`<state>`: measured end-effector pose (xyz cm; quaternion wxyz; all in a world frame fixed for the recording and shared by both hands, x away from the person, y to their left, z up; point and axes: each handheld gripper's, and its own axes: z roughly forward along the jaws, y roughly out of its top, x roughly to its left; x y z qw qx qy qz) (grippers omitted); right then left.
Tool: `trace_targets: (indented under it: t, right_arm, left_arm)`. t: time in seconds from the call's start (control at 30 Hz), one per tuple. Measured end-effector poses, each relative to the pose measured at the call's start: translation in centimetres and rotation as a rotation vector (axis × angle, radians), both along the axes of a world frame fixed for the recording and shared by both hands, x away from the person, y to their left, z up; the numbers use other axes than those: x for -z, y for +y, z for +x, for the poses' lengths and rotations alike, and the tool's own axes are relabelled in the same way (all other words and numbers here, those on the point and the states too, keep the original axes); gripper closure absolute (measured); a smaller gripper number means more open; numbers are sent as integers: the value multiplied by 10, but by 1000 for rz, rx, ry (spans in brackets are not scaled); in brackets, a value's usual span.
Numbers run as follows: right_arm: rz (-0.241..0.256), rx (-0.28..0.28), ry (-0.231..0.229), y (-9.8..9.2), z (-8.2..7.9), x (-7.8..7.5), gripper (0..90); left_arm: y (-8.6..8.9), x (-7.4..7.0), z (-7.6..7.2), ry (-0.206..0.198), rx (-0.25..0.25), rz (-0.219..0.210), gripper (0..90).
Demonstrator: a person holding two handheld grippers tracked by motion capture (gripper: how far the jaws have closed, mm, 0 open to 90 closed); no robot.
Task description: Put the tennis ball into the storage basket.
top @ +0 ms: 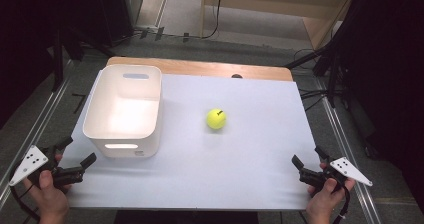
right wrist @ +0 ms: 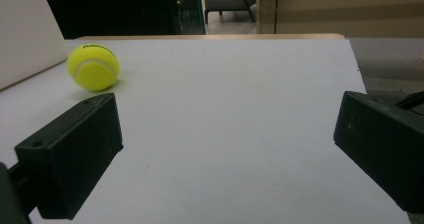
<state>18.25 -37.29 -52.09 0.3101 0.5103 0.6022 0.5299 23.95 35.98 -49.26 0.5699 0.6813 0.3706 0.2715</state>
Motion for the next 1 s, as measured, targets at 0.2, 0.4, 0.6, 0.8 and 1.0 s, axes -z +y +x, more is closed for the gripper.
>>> trace_targets:
  t: [0.2, 0.4, 0.6, 0.8, 1.0]
  right_arm:
    - [-1, -8, -2, 0, 0, -1, 0]
    - [-9, -15, 6, 1, -1, -3, 0]
    - [-18, -28, 23, 3, -1, -5, 0]
    - [-32, -37, 39, 3, 1, -7, 0]
    - [-47, -68, 79, 7, 6, -13, 0]
  left_arm:
    - [0, 0, 0, -2, 1, -8, 0]
    - [1, 0, 0, -1, 2, -10, 0]
    - [0, 0, 1, 3, 10, -4, 0]
    - [0, 0, 1, 5, 10, -8, 0]
    - [0, 0, 1, 6, 10, -7, 0]
